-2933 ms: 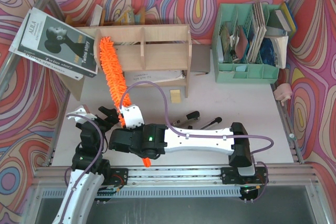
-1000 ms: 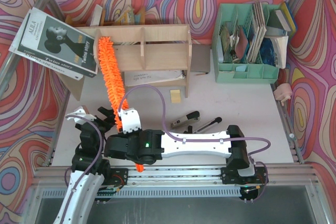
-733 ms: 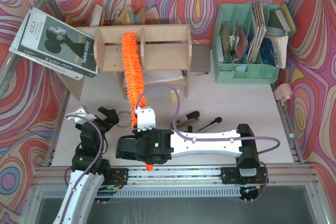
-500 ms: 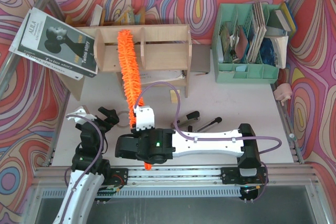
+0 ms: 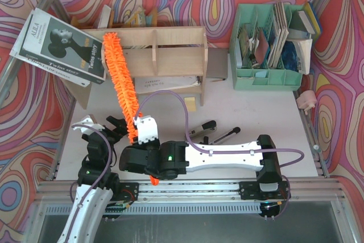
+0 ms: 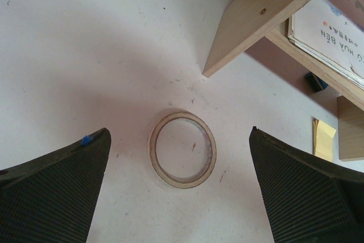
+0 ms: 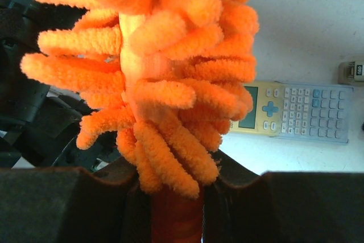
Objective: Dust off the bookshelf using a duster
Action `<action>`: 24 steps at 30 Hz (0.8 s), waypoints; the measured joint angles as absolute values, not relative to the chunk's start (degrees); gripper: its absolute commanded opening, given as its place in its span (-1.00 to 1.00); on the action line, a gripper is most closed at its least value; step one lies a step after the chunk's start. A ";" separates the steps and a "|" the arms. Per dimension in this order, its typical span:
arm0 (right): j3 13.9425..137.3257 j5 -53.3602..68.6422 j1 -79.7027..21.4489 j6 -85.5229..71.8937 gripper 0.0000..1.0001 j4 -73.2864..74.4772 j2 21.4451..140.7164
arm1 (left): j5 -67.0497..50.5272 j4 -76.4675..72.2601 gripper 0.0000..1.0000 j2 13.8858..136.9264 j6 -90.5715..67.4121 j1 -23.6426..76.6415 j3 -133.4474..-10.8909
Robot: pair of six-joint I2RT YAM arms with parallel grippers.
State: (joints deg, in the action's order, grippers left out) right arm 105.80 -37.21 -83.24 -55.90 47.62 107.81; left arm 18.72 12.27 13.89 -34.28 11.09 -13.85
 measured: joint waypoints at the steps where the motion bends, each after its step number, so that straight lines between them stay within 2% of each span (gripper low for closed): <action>1: 105.80 -37.45 -83.24 -56.47 -1.00 47.99 107.81 | 18.72 12.27 0.97 13.89 -34.28 11.09 -13.85; 8: 105.54 -40.36 -83.24 -67.83 -1.00 56.80 107.74 | 18.72 12.29 0.97 13.89 -34.28 11.07 -13.85; 15: 99.88 -42.85 -83.37 -77.06 -1.00 60.10 104.03 | 18.72 12.29 0.97 13.89 -34.28 11.07 -13.85; 24: 96.92 -42.41 -83.66 -74.67 -1.00 55.20 99.88 | 18.70 12.29 0.97 13.89 -34.28 11.09 -13.80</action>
